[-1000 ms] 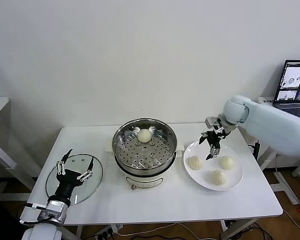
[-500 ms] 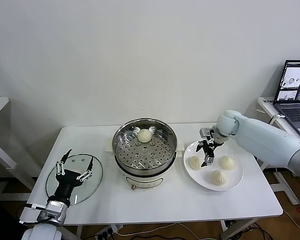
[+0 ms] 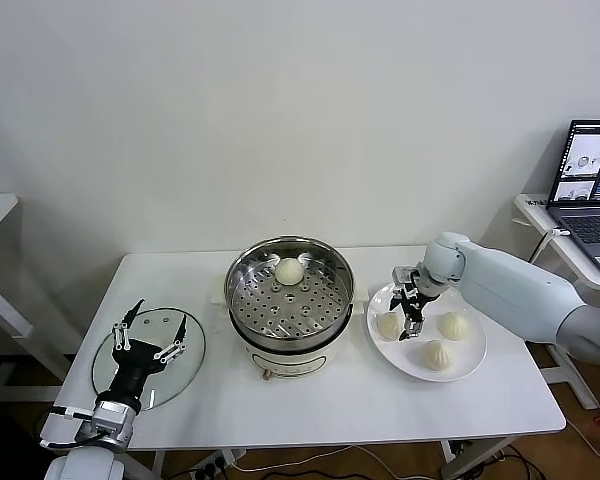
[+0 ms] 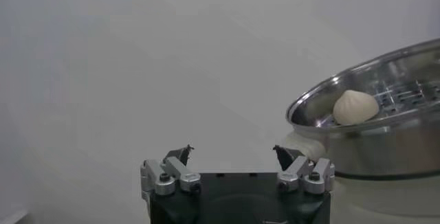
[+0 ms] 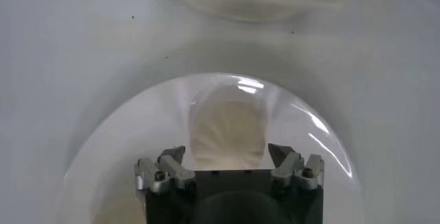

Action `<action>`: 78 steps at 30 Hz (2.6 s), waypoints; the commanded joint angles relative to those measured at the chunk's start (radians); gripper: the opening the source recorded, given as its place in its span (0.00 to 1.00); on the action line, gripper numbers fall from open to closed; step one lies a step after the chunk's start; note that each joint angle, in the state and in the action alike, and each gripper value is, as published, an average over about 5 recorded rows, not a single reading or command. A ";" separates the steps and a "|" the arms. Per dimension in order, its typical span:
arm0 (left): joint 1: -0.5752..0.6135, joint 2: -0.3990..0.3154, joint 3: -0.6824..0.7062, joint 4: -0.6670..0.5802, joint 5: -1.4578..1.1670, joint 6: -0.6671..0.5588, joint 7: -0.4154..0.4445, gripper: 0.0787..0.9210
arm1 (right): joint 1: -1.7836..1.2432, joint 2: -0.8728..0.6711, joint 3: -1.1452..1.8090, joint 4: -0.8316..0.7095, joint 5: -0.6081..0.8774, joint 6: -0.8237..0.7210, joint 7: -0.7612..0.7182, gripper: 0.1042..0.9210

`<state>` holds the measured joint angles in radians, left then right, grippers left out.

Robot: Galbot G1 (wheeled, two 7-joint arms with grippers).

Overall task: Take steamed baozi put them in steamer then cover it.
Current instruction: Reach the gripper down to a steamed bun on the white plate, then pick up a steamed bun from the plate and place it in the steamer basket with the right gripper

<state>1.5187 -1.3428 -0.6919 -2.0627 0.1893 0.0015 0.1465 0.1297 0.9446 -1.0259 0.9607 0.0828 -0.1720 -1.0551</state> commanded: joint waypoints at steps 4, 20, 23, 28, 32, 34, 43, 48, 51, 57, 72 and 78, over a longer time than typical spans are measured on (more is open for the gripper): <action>-0.002 0.000 -0.001 0.002 0.000 -0.001 0.000 0.88 | -0.012 0.009 0.009 -0.015 -0.022 0.004 0.003 0.75; -0.001 -0.002 -0.003 -0.002 -0.002 -0.001 -0.003 0.88 | 0.009 -0.015 0.019 0.013 -0.017 0.008 -0.012 0.70; -0.001 0.000 -0.003 -0.008 -0.003 0.000 -0.004 0.88 | 0.062 -0.061 0.001 0.062 0.036 -0.005 -0.025 0.70; -0.004 0.002 -0.003 -0.017 -0.005 0.004 -0.005 0.88 | 0.239 -0.188 -0.110 0.206 0.179 -0.050 -0.057 0.70; -0.006 0.005 -0.002 -0.021 -0.005 0.005 -0.005 0.88 | 0.476 -0.266 -0.288 0.355 0.302 -0.093 -0.073 0.70; -0.006 0.007 -0.002 -0.024 -0.005 0.006 -0.005 0.88 | 0.595 -0.282 -0.368 0.424 0.357 -0.120 -0.082 0.70; -0.003 0.012 -0.004 -0.045 -0.005 0.007 -0.006 0.88 | 0.884 -0.207 -0.478 0.614 0.575 -0.307 -0.085 0.70; 0.000 0.014 -0.008 -0.061 -0.007 0.007 -0.006 0.88 | 0.883 -0.047 -0.469 0.597 0.621 -0.364 -0.050 0.70; 0.000 0.013 -0.014 -0.065 -0.008 0.006 -0.006 0.88 | 0.814 0.054 -0.438 0.553 0.625 -0.402 -0.003 0.69; 0.000 0.015 -0.040 -0.063 -0.019 0.003 -0.004 0.88 | 0.650 0.233 -0.363 0.431 0.587 -0.480 0.084 0.70; -0.011 0.023 -0.083 -0.032 -0.038 0.003 -0.002 0.88 | 0.376 0.528 -0.232 0.092 0.431 -0.469 0.085 0.69; -0.004 0.022 -0.084 -0.032 -0.037 0.000 -0.002 0.88 | 0.348 0.569 -0.230 0.054 0.396 -0.462 0.077 0.69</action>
<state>1.5144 -1.3209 -0.7693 -2.0966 0.1546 0.0024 0.1443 0.5491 1.4022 -1.2839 1.1099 0.5177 -0.6222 -0.9869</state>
